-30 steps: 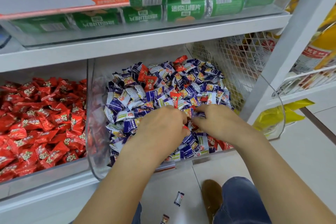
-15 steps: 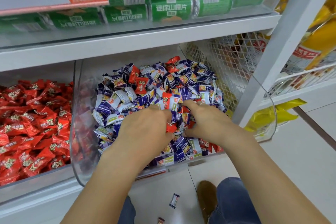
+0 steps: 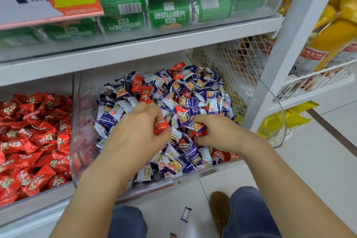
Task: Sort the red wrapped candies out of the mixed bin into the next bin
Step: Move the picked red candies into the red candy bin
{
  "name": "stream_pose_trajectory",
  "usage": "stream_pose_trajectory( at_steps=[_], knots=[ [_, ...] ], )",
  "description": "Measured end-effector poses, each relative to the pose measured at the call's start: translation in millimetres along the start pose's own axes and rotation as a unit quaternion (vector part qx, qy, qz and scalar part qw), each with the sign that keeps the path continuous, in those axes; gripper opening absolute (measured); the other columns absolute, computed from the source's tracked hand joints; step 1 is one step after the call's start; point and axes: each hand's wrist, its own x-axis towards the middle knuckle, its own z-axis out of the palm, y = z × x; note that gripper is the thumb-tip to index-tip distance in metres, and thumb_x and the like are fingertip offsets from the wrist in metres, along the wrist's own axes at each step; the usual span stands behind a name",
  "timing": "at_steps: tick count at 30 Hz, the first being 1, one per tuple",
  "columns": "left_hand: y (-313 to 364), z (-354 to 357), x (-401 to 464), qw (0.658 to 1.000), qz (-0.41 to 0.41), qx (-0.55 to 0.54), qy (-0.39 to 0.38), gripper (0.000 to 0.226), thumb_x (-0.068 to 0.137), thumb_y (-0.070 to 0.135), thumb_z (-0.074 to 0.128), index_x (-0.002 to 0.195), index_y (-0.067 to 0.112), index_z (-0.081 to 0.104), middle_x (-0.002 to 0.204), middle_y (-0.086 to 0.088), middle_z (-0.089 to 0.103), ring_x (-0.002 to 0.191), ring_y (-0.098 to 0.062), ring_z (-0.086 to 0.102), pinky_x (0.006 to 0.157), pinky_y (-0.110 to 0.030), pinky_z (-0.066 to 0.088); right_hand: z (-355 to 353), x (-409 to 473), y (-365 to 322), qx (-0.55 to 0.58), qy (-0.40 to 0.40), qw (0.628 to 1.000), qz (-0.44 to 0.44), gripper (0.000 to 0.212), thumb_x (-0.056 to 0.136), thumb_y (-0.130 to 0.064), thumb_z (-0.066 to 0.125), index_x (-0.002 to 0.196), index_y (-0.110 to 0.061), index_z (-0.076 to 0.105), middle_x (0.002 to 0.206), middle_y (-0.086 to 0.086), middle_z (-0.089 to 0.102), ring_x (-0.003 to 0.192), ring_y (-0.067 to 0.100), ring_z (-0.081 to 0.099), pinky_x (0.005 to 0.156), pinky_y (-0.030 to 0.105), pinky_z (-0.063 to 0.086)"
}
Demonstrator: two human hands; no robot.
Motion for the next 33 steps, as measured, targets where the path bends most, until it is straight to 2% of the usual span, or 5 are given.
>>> stream_pose_trajectory(
  at_steps=[8,18,23,25,33],
  knots=[
    [-1.9,-14.9,-1.4,0.997,-0.039,-0.056,0.048,0.013,0.083,0.035,0.058,0.083,0.027,0.049,0.064,0.005,0.057,0.054,-0.010,0.051,0.048,-0.027,0.033,-27.7,-14.5,19.0,0.116,0.065,0.991,0.012,0.010,0.082,-0.023,0.069,0.087,-0.018,0.062,0.084,0.012,0.066,0.077,0.028,0.061,0.071,0.039,0.049],
    [-5.2,-17.7,-0.4,0.996,-0.047,-0.046,0.059,0.015,0.083,0.036,0.058,0.088,0.024,0.051,0.068,0.005,0.057,0.058,-0.009,0.052,0.052,-0.028,0.041,-36.1,-23.6,3.0,-0.089,0.159,0.972,0.146,0.053,0.089,-0.048,0.055,0.057,-0.009,0.040,0.055,0.006,0.046,0.054,0.019,0.046,0.047,0.029,0.030],
    [-6.8,-17.1,-0.9,0.996,-0.047,-0.052,0.051,0.014,0.084,0.033,0.055,0.095,0.025,0.051,0.071,0.005,0.058,0.058,-0.010,0.053,0.053,-0.029,0.042,-31.5,-14.9,-1.4,-0.051,0.122,0.986,0.099,0.013,0.096,-0.023,0.047,0.102,-0.016,0.057,0.064,0.000,0.050,0.059,0.017,0.049,0.049,0.027,0.035],
    [-4.9,-16.0,-0.4,0.997,-0.041,-0.050,0.031,0.013,0.087,0.033,0.048,0.100,0.031,0.049,0.071,0.006,0.057,0.059,-0.010,0.052,0.053,-0.028,0.041,-24.2,-8.5,-6.4,-0.061,0.089,0.992,0.059,0.040,0.096,-0.021,0.047,0.134,-0.032,0.039,0.078,0.001,0.056,0.062,0.015,0.052,0.060,0.033,0.046],
    [-4.7,-16.9,17.6,0.980,-0.146,0.042,0.132,0.025,0.093,0.039,0.044,0.087,0.021,0.061,0.069,0.003,0.053,0.064,-0.023,0.046,0.054,-0.029,0.034,4.9,11.3,-19.2,-0.163,0.025,0.986,0.025,0.044,0.099,-0.033,0.045,0.137,-0.025,0.026,0.085,0.001,0.050,0.077,0.022,0.052,0.061,0.034,0.038]
  ],
)
